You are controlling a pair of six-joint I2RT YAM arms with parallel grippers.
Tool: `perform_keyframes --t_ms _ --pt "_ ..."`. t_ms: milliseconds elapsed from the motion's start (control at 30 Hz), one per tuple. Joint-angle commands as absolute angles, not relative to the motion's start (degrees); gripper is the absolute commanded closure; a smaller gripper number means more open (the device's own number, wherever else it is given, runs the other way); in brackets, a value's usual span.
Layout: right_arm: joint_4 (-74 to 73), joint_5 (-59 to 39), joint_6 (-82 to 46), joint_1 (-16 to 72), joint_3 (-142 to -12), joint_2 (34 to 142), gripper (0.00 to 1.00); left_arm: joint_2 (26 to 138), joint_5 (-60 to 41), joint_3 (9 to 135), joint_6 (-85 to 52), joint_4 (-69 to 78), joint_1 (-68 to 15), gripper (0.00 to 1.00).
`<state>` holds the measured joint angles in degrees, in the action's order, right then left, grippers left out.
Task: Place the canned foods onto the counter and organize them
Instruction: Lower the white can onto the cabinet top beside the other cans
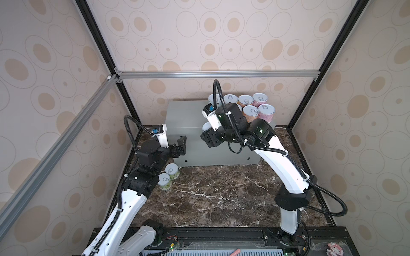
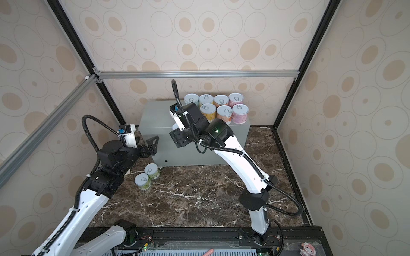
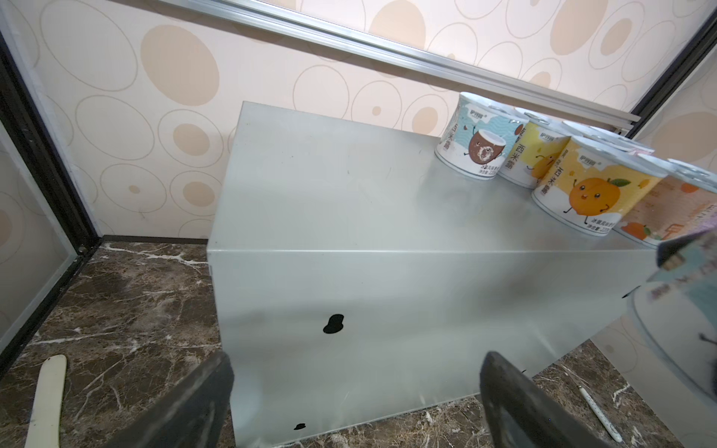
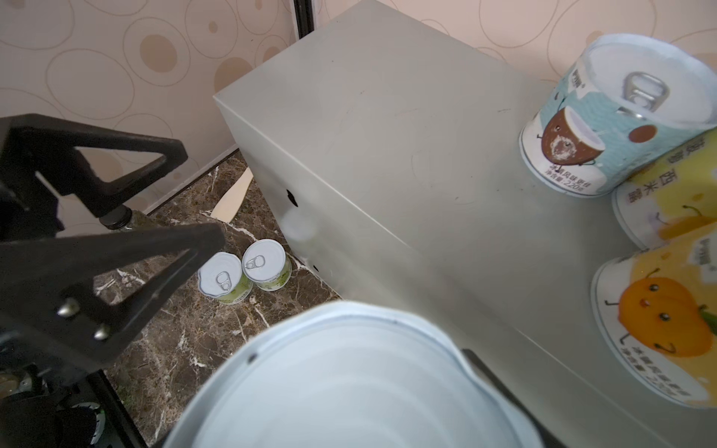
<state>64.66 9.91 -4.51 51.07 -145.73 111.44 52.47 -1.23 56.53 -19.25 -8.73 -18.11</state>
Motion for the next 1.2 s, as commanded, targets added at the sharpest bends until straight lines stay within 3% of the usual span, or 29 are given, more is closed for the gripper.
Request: perform_keyframes --t_ms 0,667,1167 --pt "60.1 8.9 -2.0 49.8 -148.0 111.4 0.37 51.7 -2.5 55.8 -18.5 -6.0 -18.3 0.01" --pt "42.6 10.4 -0.6 43.9 -148.8 117.4 0.39 51.7 -4.1 52.5 -19.0 -4.2 -18.2 0.01" --pt "40.3 9.2 -3.2 41.7 -149.8 121.4 0.39 51.6 -4.7 52.1 -19.2 -4.1 -18.2 0.01"
